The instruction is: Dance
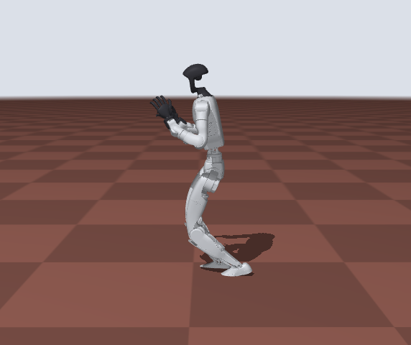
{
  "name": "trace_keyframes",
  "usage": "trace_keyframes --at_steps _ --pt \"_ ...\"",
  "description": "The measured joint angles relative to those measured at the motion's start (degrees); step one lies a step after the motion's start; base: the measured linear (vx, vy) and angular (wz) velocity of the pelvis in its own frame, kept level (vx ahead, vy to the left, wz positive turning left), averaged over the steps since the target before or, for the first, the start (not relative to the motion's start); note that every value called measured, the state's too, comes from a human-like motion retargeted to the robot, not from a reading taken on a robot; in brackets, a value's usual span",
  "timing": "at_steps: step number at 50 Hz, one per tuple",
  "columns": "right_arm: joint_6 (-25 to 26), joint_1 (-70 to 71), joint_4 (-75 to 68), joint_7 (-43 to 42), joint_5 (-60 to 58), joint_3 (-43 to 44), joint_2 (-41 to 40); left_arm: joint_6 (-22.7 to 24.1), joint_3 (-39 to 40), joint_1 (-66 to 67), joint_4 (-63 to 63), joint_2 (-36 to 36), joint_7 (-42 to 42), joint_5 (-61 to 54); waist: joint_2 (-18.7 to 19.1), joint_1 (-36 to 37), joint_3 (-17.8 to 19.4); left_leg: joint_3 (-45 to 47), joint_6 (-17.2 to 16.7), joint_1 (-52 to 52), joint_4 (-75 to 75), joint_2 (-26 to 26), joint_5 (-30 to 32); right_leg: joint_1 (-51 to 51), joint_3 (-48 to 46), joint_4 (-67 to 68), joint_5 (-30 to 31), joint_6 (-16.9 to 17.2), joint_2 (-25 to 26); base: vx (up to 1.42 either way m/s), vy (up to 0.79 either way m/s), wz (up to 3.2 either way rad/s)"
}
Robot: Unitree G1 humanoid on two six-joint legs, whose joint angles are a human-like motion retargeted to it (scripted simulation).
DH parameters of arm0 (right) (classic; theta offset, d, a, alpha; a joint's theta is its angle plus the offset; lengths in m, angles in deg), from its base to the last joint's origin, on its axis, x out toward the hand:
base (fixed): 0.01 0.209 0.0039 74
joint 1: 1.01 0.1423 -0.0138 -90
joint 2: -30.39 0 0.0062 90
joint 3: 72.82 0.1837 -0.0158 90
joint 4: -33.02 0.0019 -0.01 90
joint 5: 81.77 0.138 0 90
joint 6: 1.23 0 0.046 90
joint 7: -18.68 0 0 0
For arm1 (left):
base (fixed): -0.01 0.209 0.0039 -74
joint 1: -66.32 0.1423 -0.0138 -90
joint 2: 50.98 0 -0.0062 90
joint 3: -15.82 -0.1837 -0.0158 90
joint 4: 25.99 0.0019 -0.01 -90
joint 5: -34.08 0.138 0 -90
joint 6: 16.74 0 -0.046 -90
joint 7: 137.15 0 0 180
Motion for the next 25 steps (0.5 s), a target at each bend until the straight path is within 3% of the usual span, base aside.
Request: trace_keyframes --at_steps 5,10,13,18,22,25 --pt "0.2 0.2 -1.1 -2.3 -4.1 2.1 1.0 0.2 4.1 3.6 0.7 0.3 -1.5 3.2 2.5 1.7 1.1 -1.7 -2.1 1.4 5.8 0.9 0.9 3.2 -0.3 -0.6 -0.7 -2.3 2.1 -0.07 0.05 0.08" --pt "-0.3 -0.1 -0.8 -4.4 -5.9 3.8 0.8 0.3 4.7 10.9 3.9 0.5 -2.6 3.2 4.4 1.6 0.9 -0.8 -3.6 3.6 5.0 1.6 7.8 4.3 0.3 -2.7 4.0 -1.3 2.6 -0.05 0.07 0.14" --pt "-0.6 0.0 -0.2 -4.7 -6.7 4.2 0.9 -0.1 3.0 15.2 6.8 0.8 -2.0 2.6 4.4 0.6 0.7 0.9 -2.9 4.1 1.2 0.6 8.6 1.3 1.8 0.1 7.6 0.4 1.1 -0.08 0.11 0.22" --pt "-0.5 1.5 1.9 -2.7 -7.7 4.1 1.6 -1.8 -0.2 20.8 11.5 2.1 1.1 2.9 2.4 -3.2 1.8 4.5 1.6 3.5 -4.7 -3.3 0.5 -10.6 6.0 14.5 9.2 1.7 -3.2 -0.13 0.14 0.29" --pt "-0.1 2.5 2.9 -0.7 -10.1 3.2 3.0 -2.7 -3.2 22.2 13.9 4.5 4.4 5.0 1.0 -6.2 3.6 7.2 5.8 1.9 -7.0 -6.1 -8.6 -22.8 8.4 27.0 6.3 -0.6 -8.5 -0.16 0.14 0.29" --pt "-0.2 2.3 2.2 -0.1 -11.3 1.2 3.7 -2.6 -6.6 20.4 15.2 5.3 5.6 5.1 0.2 -7.9 2.9 7.5 7.5 -0.4 -10.0 -8.4 -8.7 -30.4 11.1 27.7 5.4 -0.7 -10.3 -0.13 0.11 0.47"
